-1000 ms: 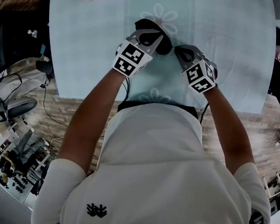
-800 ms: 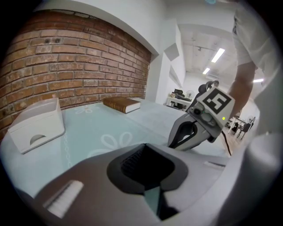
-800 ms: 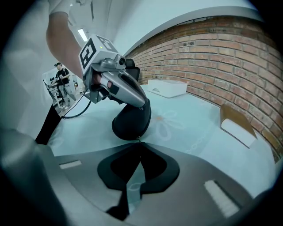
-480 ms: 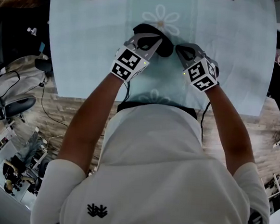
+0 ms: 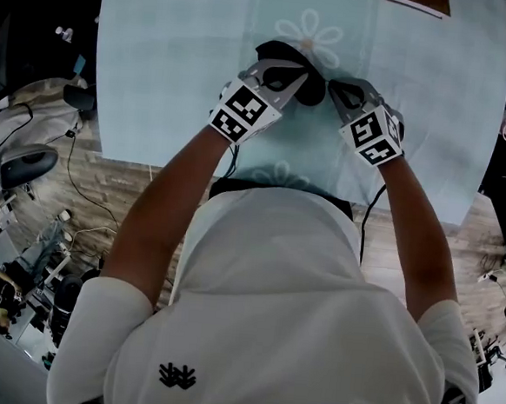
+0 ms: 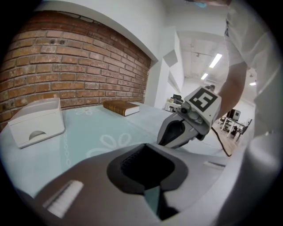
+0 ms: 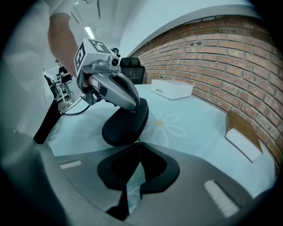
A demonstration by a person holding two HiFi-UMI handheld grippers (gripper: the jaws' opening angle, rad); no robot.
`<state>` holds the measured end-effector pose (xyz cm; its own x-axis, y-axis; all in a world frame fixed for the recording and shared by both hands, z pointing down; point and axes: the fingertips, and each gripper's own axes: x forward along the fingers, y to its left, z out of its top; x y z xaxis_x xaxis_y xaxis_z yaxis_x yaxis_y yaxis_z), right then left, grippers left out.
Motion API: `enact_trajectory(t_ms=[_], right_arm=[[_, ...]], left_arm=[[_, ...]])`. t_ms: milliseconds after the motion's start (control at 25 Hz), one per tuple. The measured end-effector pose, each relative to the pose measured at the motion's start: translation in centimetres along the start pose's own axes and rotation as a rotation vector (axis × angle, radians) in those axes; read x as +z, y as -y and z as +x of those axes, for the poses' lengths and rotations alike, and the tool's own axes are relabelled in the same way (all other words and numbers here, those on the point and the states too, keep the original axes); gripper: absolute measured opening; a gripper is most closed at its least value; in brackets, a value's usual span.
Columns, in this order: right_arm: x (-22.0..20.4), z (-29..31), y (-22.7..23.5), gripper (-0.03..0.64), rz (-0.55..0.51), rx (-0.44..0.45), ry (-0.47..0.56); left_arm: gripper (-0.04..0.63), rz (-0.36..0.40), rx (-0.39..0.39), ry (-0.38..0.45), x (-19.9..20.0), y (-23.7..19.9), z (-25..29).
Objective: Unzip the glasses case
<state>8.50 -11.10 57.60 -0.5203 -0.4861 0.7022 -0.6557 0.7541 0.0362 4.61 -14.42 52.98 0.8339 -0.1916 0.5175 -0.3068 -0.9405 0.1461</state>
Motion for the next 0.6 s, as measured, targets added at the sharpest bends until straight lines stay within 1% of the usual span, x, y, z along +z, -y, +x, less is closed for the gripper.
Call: enact_trajectory(t_ms=[280, 600], right_arm=[[0.5, 0.5, 0.2, 0.003, -0.046, 0.042, -0.005], [1.1, 0.9, 0.6, 0.003, -0.079, 0.067, -0.009]], left_arm=[[0.055, -0.011, 0.013, 0.025, -0.2, 0.0, -0.4], [0.055, -0.016, 0.017, 0.050, -0.2, 0.3, -0.6]])
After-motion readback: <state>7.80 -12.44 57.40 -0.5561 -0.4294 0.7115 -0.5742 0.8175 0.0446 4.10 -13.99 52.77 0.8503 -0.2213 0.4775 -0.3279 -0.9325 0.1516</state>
